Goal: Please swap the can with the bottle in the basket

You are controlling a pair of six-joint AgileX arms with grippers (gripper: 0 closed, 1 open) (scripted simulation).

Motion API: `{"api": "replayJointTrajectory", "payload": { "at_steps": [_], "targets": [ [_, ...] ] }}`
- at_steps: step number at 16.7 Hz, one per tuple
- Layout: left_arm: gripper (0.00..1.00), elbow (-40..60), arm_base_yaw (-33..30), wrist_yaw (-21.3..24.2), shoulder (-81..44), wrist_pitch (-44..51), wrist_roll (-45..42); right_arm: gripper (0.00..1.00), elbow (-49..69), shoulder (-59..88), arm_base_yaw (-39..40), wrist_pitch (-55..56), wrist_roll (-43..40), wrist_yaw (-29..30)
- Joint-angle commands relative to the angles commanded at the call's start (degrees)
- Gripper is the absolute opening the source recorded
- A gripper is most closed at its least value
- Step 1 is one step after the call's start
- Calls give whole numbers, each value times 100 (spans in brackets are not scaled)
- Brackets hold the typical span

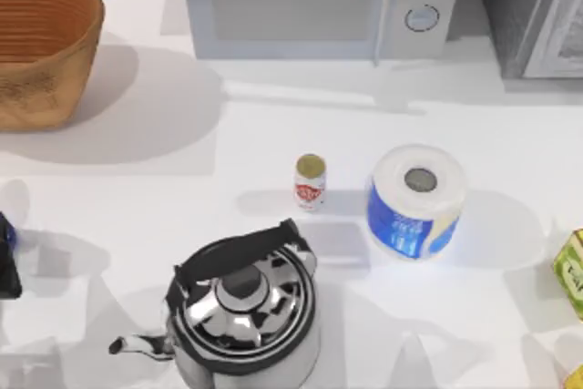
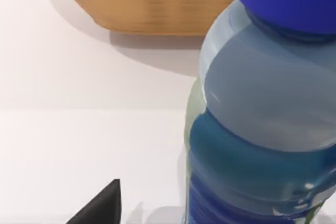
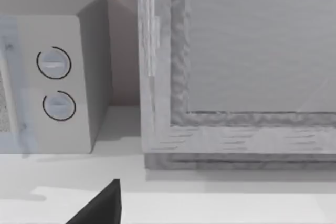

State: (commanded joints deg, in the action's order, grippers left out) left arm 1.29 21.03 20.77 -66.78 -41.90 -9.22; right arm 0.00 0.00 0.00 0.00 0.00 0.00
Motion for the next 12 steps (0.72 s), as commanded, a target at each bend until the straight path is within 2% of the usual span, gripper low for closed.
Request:
{"api": "replayJointTrajectory", "payload": {
  "at_steps": [7,12],
  "targets": [
    [100,-9,15,27,-129,-76,-9,100,0,0,0,0,0,0],
    [100,340,-359,-298,-971,-664,148,100,0,0,0,0,0,0]
  ]
}}
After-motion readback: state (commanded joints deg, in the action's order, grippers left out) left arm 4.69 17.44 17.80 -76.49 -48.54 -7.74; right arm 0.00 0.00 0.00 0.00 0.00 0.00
